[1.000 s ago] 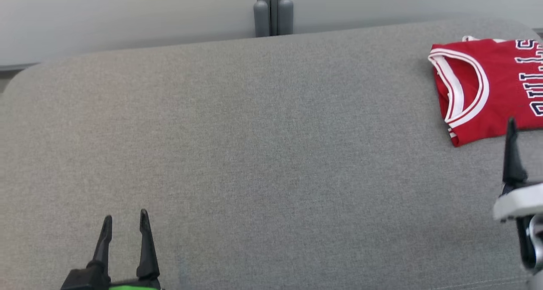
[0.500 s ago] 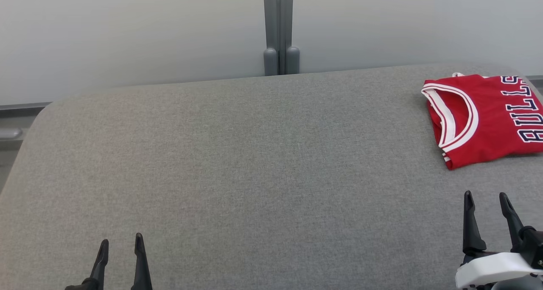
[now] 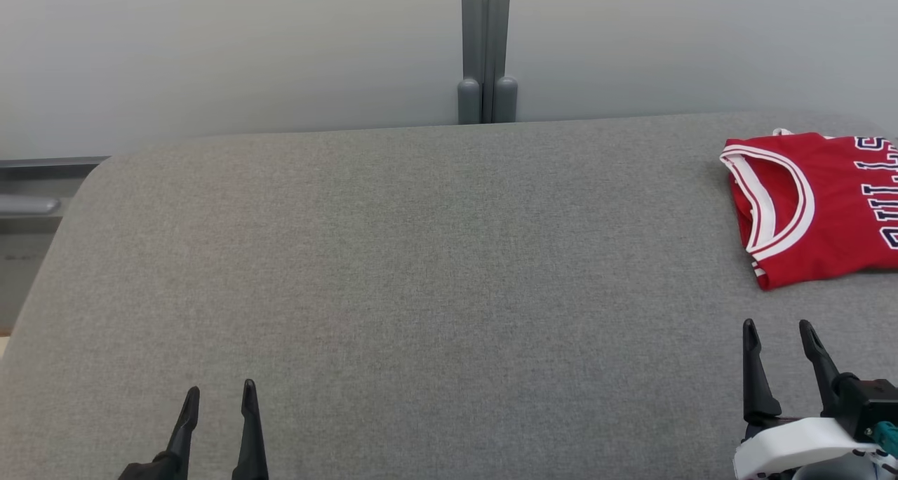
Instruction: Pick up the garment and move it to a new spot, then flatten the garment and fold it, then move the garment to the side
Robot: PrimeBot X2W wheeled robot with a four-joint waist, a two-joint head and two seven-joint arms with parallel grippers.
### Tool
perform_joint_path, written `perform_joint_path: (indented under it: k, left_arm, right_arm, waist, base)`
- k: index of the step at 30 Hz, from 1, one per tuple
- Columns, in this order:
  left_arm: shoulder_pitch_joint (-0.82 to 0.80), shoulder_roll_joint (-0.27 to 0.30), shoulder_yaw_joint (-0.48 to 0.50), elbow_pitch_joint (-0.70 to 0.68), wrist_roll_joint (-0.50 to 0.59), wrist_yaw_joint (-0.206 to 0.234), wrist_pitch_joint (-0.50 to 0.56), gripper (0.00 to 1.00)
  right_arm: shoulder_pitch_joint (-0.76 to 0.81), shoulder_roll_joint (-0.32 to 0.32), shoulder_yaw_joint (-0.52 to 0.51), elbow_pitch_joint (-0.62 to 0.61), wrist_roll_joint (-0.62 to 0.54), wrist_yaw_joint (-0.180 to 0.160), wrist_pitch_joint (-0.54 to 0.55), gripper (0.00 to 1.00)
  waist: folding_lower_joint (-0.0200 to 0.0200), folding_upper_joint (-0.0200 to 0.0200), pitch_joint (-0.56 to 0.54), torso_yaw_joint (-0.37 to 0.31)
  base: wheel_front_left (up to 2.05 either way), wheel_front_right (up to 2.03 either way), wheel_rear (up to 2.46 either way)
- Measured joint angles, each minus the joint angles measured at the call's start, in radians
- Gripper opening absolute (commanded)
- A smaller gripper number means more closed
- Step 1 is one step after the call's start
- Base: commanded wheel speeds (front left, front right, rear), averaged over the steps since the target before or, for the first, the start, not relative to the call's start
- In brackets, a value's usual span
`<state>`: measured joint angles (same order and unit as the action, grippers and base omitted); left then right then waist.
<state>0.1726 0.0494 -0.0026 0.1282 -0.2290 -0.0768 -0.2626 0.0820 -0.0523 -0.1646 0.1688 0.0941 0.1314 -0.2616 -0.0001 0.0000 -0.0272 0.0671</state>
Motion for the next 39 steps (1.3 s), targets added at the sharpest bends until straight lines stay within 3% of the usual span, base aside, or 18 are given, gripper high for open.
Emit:
perform_joint_path:
  k: [1,7,39]
  left_arm:
    - [0.000,0.000,-0.002,-0.001,-0.004,-0.003,0.000,0.00]
    - [0.011,-0.004,-0.002,0.036,-0.036,-0.002,0.015,0.00]
    - [-0.088,-0.004,0.040,0.067,-0.550,-0.020,0.153,0.00]
  right_arm:
    - [-0.001,0.000,0.002,0.001,0.000,0.000,0.000,0.00]
    - [0.010,0.013,0.000,0.045,0.033,0.000,0.020,0.00]
    - [-0.053,0.011,0.021,0.051,0.602,0.000,0.151,0.00]
  waist:
    - [0.0000,0.0000,-0.001,0.002]
    - [0.0000,0.0000,0.000,0.001]
    - [0.0001,0.0000,0.008,-0.017]
  base:
    - [0.00,0.00,0.00]
    - [0.00,0.00,0.00]
    - [0.00,0.00,0.00]
